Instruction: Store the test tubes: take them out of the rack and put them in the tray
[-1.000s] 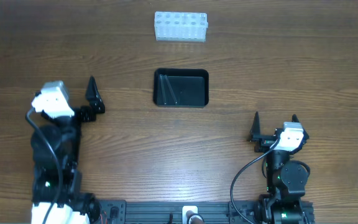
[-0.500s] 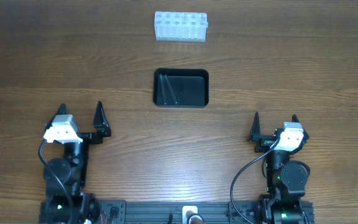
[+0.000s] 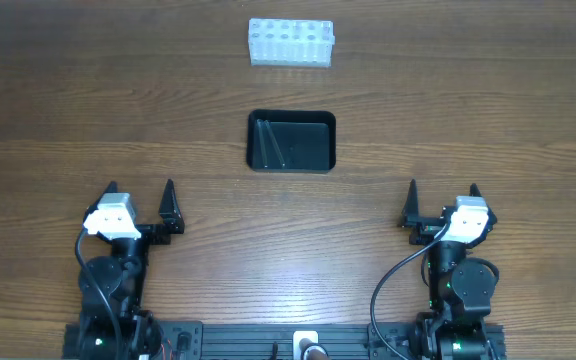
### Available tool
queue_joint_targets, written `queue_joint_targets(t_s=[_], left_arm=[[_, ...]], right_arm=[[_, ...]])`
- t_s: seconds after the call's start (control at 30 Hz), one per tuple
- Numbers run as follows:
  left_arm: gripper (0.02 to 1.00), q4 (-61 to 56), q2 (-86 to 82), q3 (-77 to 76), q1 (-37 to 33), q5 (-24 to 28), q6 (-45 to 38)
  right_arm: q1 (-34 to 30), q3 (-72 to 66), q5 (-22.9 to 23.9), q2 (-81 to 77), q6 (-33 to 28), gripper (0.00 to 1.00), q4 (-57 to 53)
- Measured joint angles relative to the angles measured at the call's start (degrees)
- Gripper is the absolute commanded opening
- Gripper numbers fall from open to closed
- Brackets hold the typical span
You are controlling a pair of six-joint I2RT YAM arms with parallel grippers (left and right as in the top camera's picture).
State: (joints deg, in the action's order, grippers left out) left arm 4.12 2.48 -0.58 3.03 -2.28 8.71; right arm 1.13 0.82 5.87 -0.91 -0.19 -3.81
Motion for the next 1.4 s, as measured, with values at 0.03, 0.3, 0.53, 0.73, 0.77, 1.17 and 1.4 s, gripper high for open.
queue_joint_targets(t_s=[0.03, 0.3, 0.53, 0.73, 0.77, 1.17, 1.4], left_arm=[[1.0, 0.0, -0.11, 0.0, 0.0, 0.0, -0.07], [1.0, -0.02, -0.13, 0.0, 0.0, 0.02, -0.17], [1.0, 0.0, -0.13, 0.0, 0.0, 0.02, -0.17], [1.0, -0.02, -0.13, 0.0, 0.0, 0.02, -0.17], [1.0, -0.02, -0.13, 0.0, 0.0, 0.02, -0.17], [1.0, -0.02, -0.13, 0.0, 0.0, 0.02, -0.17], [0.998, -0.02, -0.13, 0.0, 0.0, 0.13, -0.17]], right_arm=[[0.0, 0.0, 0.0, 0.0, 0.0, 0.991, 0.0], [0.0, 0.0, 0.0, 0.0, -0.04, 0.991, 0.0], [0.0, 0.0, 0.0, 0.0, -0.04, 0.991, 0.0], [0.0, 0.0, 0.0, 0.0, 0.0, 0.991, 0.0], [0.0, 0.0, 0.02, 0.0, -0.02, 0.991, 0.0], [0.0, -0.09, 0.0, 0.0, 0.02, 0.991, 0.85], [0.02, -0.2, 0.02, 0.0, 0.0, 0.993, 1.49]])
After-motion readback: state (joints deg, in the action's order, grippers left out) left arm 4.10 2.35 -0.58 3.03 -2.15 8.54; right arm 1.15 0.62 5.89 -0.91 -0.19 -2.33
